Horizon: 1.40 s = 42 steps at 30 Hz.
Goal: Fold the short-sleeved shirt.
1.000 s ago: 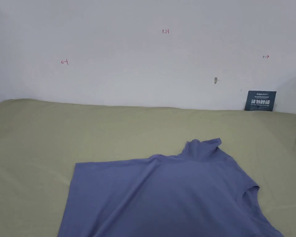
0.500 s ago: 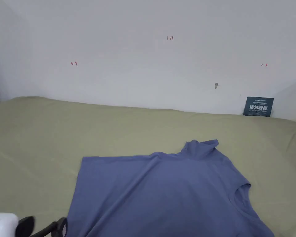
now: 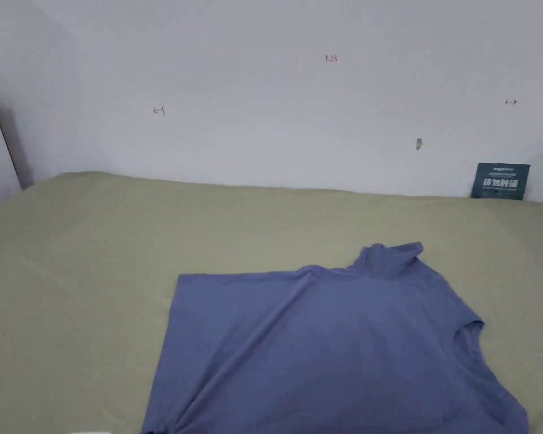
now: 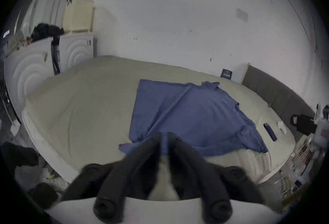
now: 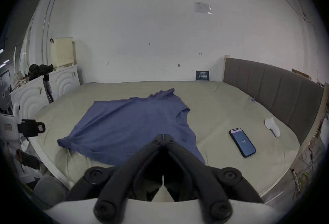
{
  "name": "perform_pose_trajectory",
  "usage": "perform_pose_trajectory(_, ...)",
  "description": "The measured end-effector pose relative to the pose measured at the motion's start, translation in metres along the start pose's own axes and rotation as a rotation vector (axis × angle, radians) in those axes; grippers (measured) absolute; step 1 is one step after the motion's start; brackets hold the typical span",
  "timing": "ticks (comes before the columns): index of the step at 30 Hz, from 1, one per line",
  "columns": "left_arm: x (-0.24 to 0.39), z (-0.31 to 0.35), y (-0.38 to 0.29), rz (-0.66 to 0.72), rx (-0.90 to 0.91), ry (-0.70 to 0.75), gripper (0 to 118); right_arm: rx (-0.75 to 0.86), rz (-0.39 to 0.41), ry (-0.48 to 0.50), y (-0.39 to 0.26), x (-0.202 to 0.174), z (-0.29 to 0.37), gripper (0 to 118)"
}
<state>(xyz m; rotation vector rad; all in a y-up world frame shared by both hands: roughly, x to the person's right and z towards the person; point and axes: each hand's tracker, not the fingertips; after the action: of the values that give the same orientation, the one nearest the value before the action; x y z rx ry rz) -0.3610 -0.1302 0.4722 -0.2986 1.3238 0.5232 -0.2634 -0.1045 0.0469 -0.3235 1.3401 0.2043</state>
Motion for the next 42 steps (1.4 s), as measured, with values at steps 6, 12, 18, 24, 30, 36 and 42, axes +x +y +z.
perform_pose_trajectory(6, -0.029, -0.065, 0.004, 0.088, -0.162, 0.104, 103, -0.015, -0.001, 0.003, 0.008, 0.006, -0.017, 0)
perform_pose_trajectory(12, -0.033, -0.121, -0.007, 0.076, -0.280, 0.104, 102, -0.107, 0.001, -0.043, 0.006, 0.028, -0.043, 0)
perform_pose_trajectory(18, -0.021, -0.137, -0.006, 0.040, -0.299, 0.115, 14, -0.309, -0.088, -0.015, -0.006, 0.056, -0.086, 0)
perform_pose_trajectory(24, -0.029, -0.141, -0.012, 0.031, -0.288, 0.104, 11, -0.508, -0.021, 0.107, -0.030, 0.072, -0.132, 101)
perform_pose_trajectory(30, -0.029, -0.142, -0.011, 0.026, -0.291, 0.096, 11, -0.556, 0.074, 0.106, -0.048, 0.072, -0.152, 69)
perform_pose_trajectory(36, -0.030, -0.142, -0.012, 0.024, -0.292, 0.092, 11, -0.540, 0.064, 0.104, -0.049, 0.072, -0.151, 0)
perform_pose_trajectory(42, -0.025, -0.132, -0.003, 0.025, -0.274, 0.085, 11, -0.489, 0.093, 0.077, -0.035, 0.064, -0.134, 0)
